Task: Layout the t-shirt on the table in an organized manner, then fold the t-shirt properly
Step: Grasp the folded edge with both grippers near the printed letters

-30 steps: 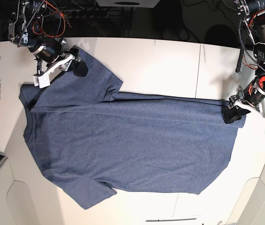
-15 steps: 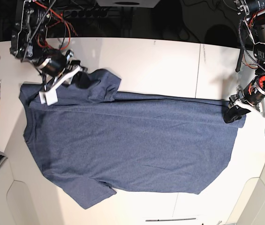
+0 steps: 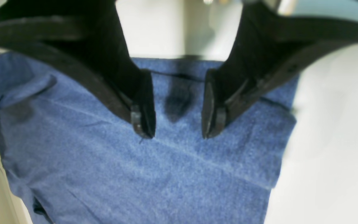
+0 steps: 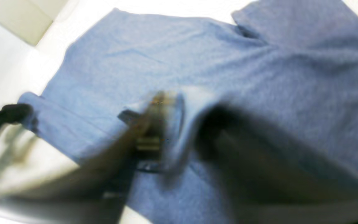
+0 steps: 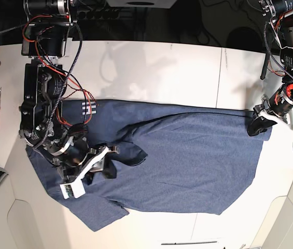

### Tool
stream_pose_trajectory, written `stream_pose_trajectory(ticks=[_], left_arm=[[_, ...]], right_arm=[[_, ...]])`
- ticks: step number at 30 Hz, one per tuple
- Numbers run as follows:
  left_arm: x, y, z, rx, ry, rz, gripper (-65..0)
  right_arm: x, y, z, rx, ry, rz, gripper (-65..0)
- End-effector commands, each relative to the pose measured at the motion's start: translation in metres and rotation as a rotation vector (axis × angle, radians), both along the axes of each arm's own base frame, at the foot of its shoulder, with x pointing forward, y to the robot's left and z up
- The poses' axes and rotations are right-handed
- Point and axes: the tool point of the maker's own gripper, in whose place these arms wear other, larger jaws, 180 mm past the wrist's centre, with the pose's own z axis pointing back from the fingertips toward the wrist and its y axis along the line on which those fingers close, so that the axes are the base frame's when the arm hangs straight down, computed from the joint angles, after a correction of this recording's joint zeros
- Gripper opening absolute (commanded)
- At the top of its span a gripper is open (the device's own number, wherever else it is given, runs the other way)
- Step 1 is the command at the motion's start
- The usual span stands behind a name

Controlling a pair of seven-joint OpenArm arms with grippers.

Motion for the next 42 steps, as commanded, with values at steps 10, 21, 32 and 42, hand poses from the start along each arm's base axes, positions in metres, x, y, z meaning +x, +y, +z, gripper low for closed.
stream_pose_trajectory(ticks=[10,21,32,42], left_arm=[[0.012,0.008,0.020,0.012,-0.066,0.005,-36.8],[0.034,0.017,0.085,0.013,-0.266,0.026,-65.0],[0.031,-0.042,0.003,0.355,0.062,-0.283,-65.0],[0.002,-0.005,-0.052,0.543,0.258,-0.197,-65.0]], right_arm=[[0.017,-0.012,0.001,-0.108,-0.039,-0.061,-27.9],[-0.003,-0.083,-0.037,-0.244,0.079,-0.242,-65.0],[-0.055,-0.158,-0.083,-0.441,0.199,-0.337,-65.0],[-0.111,-0.193,-0.157,-0.503,0.427,-0.338,-65.0]])
